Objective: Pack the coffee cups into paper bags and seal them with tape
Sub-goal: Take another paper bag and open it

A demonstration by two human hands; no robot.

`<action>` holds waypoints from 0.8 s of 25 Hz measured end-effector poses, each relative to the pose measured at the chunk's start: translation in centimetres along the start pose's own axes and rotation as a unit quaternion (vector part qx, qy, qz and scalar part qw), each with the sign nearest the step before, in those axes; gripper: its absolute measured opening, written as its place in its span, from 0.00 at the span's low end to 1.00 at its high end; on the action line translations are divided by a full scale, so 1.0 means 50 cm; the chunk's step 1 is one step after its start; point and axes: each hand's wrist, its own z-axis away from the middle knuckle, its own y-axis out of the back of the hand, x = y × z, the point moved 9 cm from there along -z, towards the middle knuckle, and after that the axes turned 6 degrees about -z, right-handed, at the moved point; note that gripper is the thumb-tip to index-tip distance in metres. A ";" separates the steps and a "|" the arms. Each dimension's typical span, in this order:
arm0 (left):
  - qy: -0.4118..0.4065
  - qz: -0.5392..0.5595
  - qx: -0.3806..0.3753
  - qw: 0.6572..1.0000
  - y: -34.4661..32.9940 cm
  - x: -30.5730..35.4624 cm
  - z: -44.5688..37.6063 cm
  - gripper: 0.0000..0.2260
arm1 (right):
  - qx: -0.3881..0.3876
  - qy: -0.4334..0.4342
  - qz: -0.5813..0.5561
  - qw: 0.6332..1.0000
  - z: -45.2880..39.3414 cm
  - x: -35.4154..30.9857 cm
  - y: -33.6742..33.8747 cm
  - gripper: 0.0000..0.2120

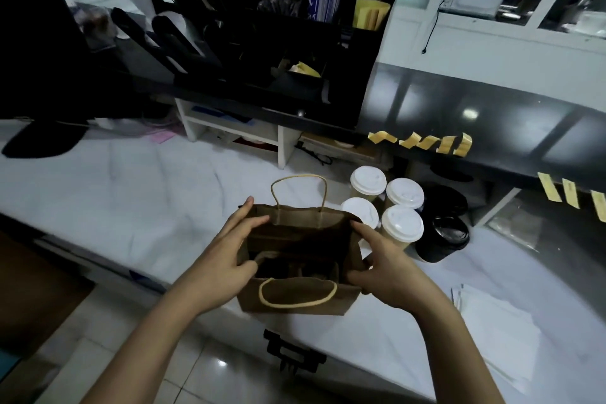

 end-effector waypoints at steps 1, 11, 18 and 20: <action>0.004 -0.001 0.002 1.000 0.004 -0.004 -0.009 0.33 | 0.000 0.000 0.000 1.000 -0.013 -0.003 0.002 0.44; 0.002 -0.008 -0.010 1.000 0.052 -0.039 -0.112 0.32 | 0.012 -0.011 0.003 1.000 -0.109 -0.028 0.005 0.44; -0.020 -0.007 -0.038 0.999 0.105 -0.073 -0.213 0.30 | 0.037 -0.037 -0.010 0.999 -0.182 -0.066 -0.006 0.44; -0.028 -0.010 -0.047 0.998 0.115 -0.081 -0.240 0.30 | 0.053 -0.045 -0.017 0.997 -0.201 -0.073 -0.004 0.44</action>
